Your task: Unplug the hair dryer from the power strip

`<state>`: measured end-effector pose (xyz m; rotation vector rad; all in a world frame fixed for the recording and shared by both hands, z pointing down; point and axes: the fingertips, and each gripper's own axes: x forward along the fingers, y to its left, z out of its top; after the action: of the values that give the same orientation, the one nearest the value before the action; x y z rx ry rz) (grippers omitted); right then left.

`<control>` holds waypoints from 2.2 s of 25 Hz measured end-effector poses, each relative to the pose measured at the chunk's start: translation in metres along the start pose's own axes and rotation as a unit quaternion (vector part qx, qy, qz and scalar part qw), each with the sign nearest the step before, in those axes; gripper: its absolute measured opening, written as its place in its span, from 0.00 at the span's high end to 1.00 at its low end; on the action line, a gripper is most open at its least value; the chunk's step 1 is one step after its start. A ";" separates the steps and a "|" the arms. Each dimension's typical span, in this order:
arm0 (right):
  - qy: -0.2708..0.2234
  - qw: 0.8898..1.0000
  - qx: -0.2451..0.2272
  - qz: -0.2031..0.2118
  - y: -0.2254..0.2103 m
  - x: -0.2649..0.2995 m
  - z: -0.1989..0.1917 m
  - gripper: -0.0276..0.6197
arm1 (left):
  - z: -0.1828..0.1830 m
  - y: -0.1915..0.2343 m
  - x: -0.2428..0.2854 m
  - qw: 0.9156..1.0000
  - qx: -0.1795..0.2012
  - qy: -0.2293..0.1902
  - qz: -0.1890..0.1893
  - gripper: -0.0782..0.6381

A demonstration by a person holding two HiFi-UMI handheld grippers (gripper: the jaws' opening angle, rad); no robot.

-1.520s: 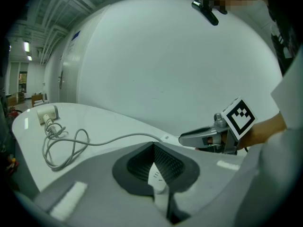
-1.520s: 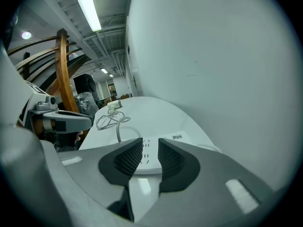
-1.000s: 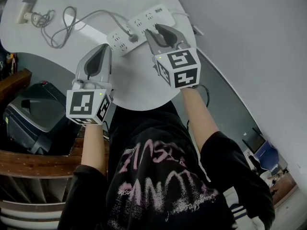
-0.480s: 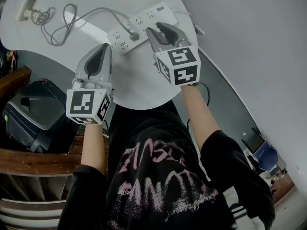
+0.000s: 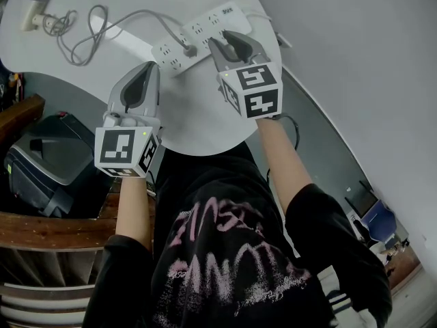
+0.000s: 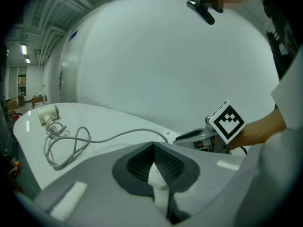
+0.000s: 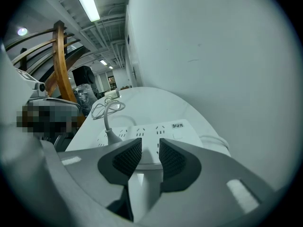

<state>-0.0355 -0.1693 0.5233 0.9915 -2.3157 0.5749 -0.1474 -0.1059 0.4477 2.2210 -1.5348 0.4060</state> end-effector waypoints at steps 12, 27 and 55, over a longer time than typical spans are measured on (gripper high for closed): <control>-0.001 1.000 -0.006 -0.010 0.000 0.001 -0.002 0.77 | -0.004 -0.004 0.000 1.000 0.004 0.007 -0.006 0.89; -0.003 1.000 -0.005 -0.014 -0.001 0.000 -0.001 0.77 | -0.012 -0.023 0.023 0.997 0.045 0.044 -0.043 0.80; 0.005 1.000 0.000 -0.020 0.001 0.000 0.001 0.78 | -0.021 -0.041 0.064 0.992 0.061 0.072 -0.084 0.70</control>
<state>-0.0364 -0.1689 0.5226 1.0294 -2.2821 0.5625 -0.0862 -0.1352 0.4885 2.3352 -1.2694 0.6091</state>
